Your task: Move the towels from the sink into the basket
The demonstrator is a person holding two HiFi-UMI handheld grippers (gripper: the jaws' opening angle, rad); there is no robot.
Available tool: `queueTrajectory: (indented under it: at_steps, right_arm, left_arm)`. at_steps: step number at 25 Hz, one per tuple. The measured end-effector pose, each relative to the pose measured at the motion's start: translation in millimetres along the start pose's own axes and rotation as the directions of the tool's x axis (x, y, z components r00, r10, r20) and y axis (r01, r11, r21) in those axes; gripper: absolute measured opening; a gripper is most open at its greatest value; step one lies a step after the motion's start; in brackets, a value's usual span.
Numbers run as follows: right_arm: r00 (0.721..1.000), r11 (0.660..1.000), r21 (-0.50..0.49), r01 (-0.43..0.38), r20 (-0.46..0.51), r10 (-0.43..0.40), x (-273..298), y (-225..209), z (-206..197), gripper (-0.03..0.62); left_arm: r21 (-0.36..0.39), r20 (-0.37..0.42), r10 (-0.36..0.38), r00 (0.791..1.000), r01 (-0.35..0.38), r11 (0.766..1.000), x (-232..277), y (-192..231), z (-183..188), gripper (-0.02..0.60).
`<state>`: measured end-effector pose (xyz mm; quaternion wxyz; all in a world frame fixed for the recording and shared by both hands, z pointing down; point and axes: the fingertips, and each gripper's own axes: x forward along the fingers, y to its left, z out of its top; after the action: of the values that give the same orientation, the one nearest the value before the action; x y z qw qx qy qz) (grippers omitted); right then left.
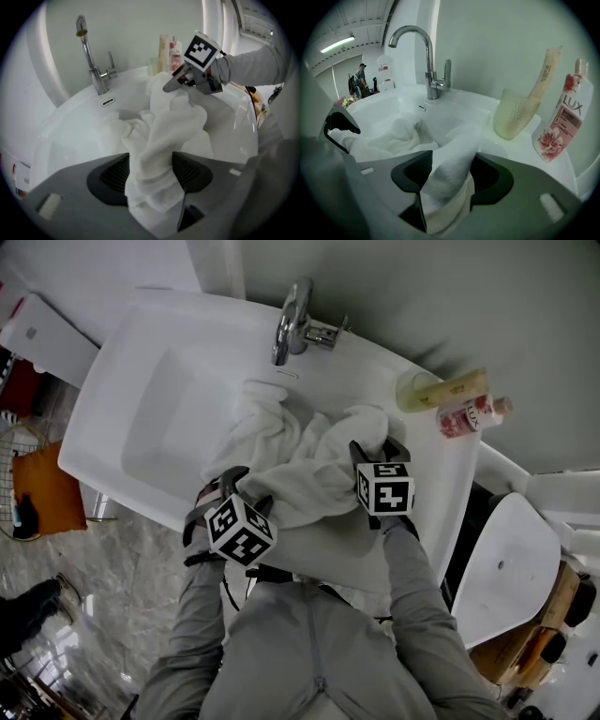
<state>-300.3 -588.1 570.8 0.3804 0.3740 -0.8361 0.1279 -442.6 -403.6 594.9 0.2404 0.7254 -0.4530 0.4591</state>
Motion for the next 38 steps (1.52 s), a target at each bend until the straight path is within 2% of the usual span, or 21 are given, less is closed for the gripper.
queueTrajectory:
  at_steps: [11,14,18,21,25,29,34,38]
  right_arm:
    - [0.993,0.996,-0.084,0.038,-0.107,-0.047,27,0,-8,0.226]
    - [0.99,0.996,-0.086,0.028,-0.133,-0.039,32,2,-16,0.136]
    - [0.987,0.994,-0.104,0.011,-0.161,-0.028,32,6,-19,0.076]
    - [0.988,0.993,-0.12,-0.002,-0.153,-0.016,25,10,-11,0.048]
    - [0.994,0.995,-0.104,-0.005,-0.11,-0.006,13,10,-1,0.044]
    - [0.999,0.998,-0.057,-0.014,-0.042,0.011,-11,10,15,0.043]
    - [0.999,1.0,-0.014,-0.003,0.049,0.003,-45,7,33,0.043]
    - [0.991,0.999,0.026,0.023,0.129,-0.026,-72,3,48,0.043]
  left_arm:
    - [0.026,-0.097,-0.131,0.987,0.134,0.991,24,-6,-9,0.307]
    - [0.026,-0.107,-0.177,0.978,0.18,0.983,25,-11,-8,0.261]
    - [0.031,-0.114,-0.208,0.972,0.212,0.977,26,-15,-7,0.206]
    - [0.022,-0.112,-0.202,0.973,0.206,0.978,25,-13,-7,0.154]
    - [0.006,-0.092,-0.203,0.975,0.204,0.979,20,-11,-5,0.13]
    - [-0.037,-0.008,-0.196,0.981,0.195,0.98,-1,0,9,0.121]
    - [0.022,0.084,-0.092,0.992,0.09,0.996,-28,14,32,0.12]
    - [0.031,0.174,-0.002,0.985,-0.003,1.0,-52,31,56,0.118]
